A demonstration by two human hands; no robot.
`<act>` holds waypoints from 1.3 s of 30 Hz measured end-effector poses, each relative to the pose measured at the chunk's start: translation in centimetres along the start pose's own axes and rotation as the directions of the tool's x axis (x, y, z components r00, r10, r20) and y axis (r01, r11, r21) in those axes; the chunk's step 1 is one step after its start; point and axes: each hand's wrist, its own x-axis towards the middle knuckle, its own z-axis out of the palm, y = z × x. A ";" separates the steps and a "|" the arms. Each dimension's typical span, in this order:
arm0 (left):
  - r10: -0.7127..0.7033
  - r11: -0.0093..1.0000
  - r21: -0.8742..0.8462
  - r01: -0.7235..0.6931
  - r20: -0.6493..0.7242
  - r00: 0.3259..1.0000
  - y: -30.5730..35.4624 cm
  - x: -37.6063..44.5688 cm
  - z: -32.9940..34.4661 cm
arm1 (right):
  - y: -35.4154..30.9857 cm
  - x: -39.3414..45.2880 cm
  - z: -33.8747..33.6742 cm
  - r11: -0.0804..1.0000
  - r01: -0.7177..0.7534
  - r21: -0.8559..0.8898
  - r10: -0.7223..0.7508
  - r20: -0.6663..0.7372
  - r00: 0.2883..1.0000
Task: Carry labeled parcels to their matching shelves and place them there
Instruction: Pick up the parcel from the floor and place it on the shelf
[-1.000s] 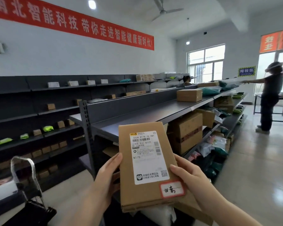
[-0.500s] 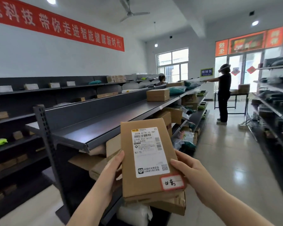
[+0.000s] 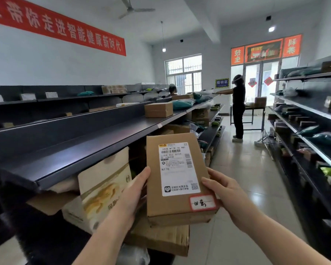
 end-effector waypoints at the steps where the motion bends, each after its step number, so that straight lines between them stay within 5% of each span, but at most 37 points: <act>1: -0.007 1.000 0.003 0.007 0.004 1.000 -0.2 0.7 1.0 | 0.1 0.5 -1.0 1.000 0.003 0.002 -0.003 -0.009 1.000; 19: -0.024 1.000 -0.007 0.025 0.070 0.997 -2.8 11.4 16.3 | 0.4 8.5 -16.6 0.999 -0.020 -0.026 0.016 -0.113 0.993; 39: -0.080 0.995 -0.033 0.089 0.200 0.976 -4.0 28.4 23.2 | 1.8 22.0 -23.4 1.000 0.002 -0.009 -0.004 -0.227 0.974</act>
